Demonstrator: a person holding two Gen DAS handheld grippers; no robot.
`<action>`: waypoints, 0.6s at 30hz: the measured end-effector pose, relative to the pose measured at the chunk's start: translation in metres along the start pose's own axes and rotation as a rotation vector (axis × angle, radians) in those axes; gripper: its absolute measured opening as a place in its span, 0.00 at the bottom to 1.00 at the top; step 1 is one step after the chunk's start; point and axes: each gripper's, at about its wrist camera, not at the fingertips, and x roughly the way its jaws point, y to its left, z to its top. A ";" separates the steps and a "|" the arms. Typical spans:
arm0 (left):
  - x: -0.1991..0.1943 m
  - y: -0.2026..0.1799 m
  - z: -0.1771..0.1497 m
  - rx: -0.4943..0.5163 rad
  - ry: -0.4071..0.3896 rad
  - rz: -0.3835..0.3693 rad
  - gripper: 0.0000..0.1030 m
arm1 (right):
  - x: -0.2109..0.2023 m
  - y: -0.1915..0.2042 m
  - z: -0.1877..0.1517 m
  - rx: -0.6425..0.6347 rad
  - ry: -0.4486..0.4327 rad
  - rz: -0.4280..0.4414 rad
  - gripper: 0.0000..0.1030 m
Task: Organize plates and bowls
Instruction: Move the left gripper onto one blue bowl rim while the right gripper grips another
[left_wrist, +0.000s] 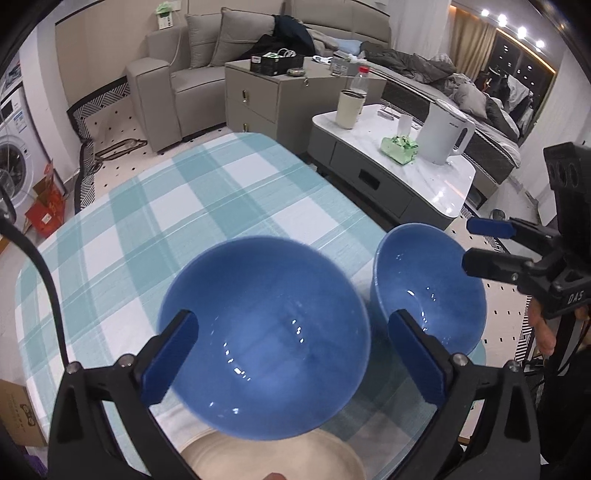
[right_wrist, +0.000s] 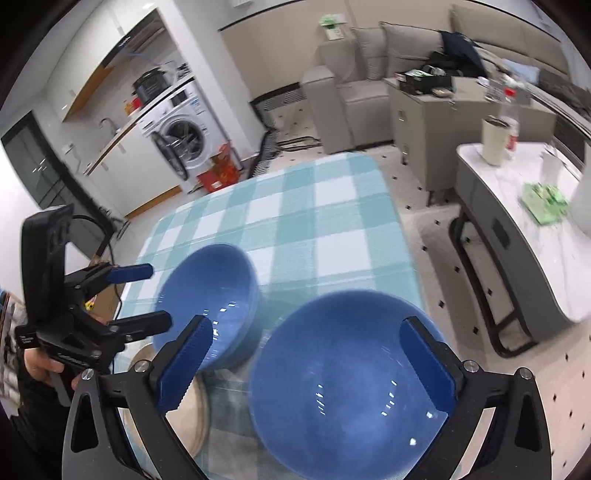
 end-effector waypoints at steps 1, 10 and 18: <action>0.002 -0.003 0.003 0.008 0.001 0.003 1.00 | -0.001 -0.005 -0.002 0.012 0.001 0.000 1.00; 0.027 -0.030 0.029 0.053 0.019 -0.017 1.00 | -0.013 -0.048 -0.036 0.118 -0.014 -0.056 1.00; 0.063 -0.061 0.045 0.125 0.065 0.014 1.00 | -0.017 -0.081 -0.067 0.213 0.007 -0.100 1.00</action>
